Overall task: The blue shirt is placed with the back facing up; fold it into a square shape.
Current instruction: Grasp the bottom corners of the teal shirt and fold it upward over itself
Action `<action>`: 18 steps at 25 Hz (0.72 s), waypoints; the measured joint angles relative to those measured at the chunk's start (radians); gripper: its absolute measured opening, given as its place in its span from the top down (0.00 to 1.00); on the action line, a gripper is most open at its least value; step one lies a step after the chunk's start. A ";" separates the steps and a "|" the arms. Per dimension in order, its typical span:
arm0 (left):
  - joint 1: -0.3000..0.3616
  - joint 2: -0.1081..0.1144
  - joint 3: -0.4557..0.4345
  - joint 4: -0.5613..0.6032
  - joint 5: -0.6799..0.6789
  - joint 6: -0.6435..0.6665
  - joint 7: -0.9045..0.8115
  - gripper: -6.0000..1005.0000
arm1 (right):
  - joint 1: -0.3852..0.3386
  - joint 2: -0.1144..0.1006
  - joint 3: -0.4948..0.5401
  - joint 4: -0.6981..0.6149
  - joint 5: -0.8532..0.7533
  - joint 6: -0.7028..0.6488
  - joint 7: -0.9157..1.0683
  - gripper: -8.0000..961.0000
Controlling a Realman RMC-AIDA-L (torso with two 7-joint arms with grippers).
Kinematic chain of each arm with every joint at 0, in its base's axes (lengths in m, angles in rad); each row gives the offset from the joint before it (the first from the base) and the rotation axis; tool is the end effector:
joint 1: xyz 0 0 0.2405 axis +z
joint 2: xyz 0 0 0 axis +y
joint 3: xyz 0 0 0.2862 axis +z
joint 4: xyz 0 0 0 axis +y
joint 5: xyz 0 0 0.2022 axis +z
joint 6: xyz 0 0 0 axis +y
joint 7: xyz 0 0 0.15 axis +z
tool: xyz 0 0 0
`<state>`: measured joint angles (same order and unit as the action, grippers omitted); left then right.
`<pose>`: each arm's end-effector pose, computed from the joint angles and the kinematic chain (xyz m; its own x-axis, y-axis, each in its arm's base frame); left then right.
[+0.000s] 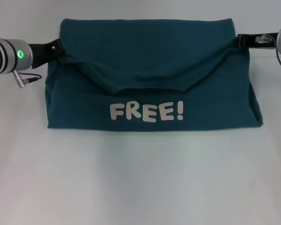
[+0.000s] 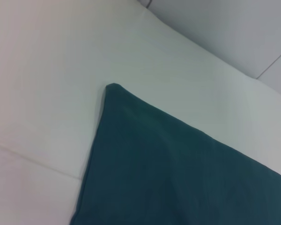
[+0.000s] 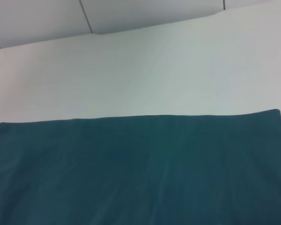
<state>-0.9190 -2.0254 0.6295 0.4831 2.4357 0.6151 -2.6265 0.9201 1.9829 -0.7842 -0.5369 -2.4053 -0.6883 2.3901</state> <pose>-0.2611 0.5068 0.0126 0.1581 0.6439 0.7486 0.9652 0.0593 -0.2549 0.2438 0.5139 0.0267 0.5073 -0.6371 -0.5803 -0.8401 -0.2153 -0.4979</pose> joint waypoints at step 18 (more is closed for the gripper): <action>0.077 -0.011 0.002 0.078 -0.027 0.056 0.005 0.66 | -0.044 -0.052 0.004 -0.001 -0.001 -0.115 0.072 0.60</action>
<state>-0.8425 -2.0361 0.6318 0.5612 2.4084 0.6707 -2.6213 0.8760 1.9313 -0.7799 -0.5378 -2.4066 -0.8028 2.4621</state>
